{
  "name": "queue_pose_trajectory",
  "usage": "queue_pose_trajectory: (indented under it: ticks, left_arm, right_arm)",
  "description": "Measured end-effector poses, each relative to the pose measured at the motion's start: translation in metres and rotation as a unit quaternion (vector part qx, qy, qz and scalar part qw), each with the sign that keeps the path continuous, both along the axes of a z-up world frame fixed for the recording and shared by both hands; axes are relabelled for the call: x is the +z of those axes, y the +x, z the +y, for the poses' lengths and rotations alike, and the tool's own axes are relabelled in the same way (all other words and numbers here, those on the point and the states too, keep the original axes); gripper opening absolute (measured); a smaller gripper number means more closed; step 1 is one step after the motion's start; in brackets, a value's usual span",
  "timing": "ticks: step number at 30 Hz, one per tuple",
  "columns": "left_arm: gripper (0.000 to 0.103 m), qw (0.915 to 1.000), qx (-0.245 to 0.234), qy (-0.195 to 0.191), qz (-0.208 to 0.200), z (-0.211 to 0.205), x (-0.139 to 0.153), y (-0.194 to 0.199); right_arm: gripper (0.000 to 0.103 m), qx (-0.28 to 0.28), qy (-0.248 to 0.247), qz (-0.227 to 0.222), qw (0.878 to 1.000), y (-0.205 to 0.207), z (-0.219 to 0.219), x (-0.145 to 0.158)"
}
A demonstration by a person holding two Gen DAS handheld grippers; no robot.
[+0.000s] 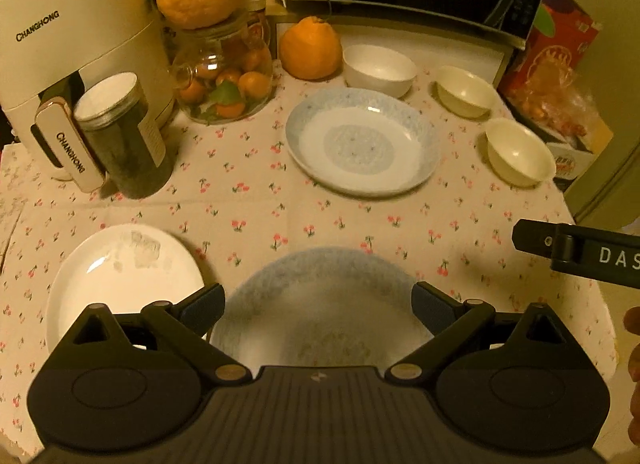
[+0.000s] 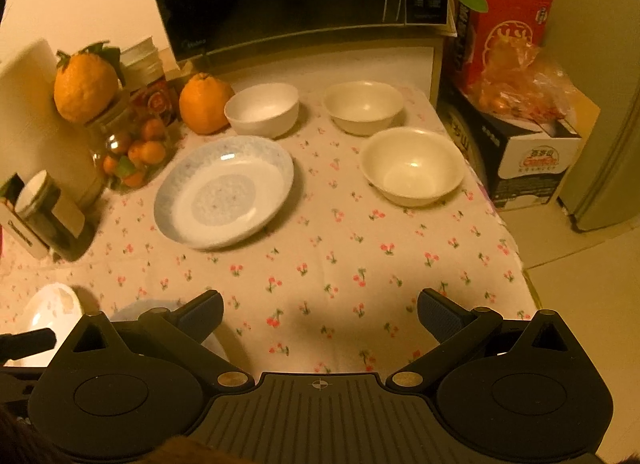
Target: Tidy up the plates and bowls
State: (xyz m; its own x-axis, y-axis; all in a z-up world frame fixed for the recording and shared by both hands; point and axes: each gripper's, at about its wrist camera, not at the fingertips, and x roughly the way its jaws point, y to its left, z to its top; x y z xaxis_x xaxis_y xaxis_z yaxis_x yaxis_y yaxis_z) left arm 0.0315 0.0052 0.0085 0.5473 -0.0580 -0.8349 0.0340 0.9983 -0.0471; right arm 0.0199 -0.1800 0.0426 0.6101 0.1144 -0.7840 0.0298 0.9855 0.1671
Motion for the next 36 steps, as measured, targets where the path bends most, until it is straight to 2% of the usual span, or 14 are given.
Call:
queue_pose_trajectory:
  ticks: [6,10,20,25,30,36]
  left_arm:
    - [0.099,1.0000,0.000,0.000,0.000,0.004,0.005,0.016]
    - [0.099,0.9998,0.006,0.007,-0.018,0.007,0.009,0.026]
    - [0.098,0.9975,0.019,-0.068,0.001,0.021,-0.010,0.073]
    - [0.089,0.9947,0.029,-0.098,-0.007,0.029,-0.021,0.095]
    - [0.075,0.9859,0.055,-0.158,-0.007,0.043,-0.036,0.110]
    - [0.060,0.9847,0.054,-0.160,-0.044,0.044,-0.041,0.120]
  right_arm:
    - [0.103,0.004,0.025,0.004,1.000,0.021,-0.011,0.002]
    - [0.103,0.008,0.060,0.011,0.998,0.038,-0.020,0.000]
    - [0.103,0.028,0.154,0.029,0.987,0.081,-0.026,-0.026]
    - [0.103,0.026,0.190,0.039,0.981,0.101,-0.022,-0.043]
    - [0.102,0.005,0.246,0.041,0.968,0.115,-0.027,-0.060]
    - [0.095,-0.023,0.272,0.036,0.961,0.128,-0.029,-0.078]
